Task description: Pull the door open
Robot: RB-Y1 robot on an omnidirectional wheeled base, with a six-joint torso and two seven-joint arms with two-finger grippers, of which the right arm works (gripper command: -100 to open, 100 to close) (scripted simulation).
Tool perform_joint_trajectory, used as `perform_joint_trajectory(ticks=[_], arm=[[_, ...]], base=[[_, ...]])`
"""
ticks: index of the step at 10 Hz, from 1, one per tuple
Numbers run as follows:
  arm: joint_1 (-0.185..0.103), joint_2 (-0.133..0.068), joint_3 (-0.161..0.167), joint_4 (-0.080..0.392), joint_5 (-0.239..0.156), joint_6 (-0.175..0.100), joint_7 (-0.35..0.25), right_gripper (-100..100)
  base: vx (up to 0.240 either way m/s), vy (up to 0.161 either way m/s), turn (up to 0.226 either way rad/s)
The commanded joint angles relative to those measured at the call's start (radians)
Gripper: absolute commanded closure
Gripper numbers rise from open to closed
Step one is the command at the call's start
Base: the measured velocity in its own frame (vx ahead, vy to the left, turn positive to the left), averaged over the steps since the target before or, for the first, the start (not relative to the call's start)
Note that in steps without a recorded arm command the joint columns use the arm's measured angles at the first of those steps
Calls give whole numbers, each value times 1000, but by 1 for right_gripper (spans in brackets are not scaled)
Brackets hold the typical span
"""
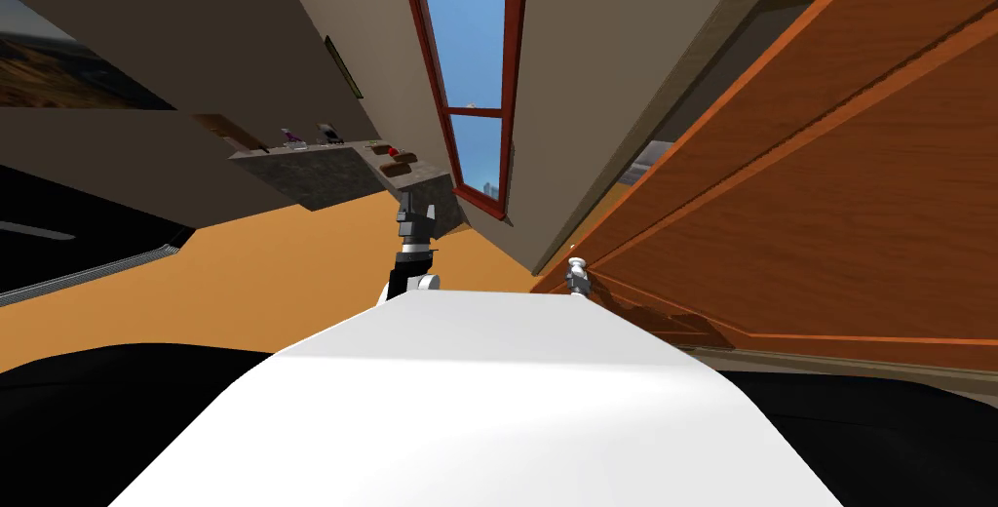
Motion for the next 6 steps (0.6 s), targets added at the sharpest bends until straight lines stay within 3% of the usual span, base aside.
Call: perform_joint_trajectory(ticks=[1, 6], arm=[[6, -11, 16, -6, 9, -7, -12, 100], [32, -58, 86, -32, 47, -35, -64, 100]], base=[[-147, 9, 63], [-249, 3, 78]])
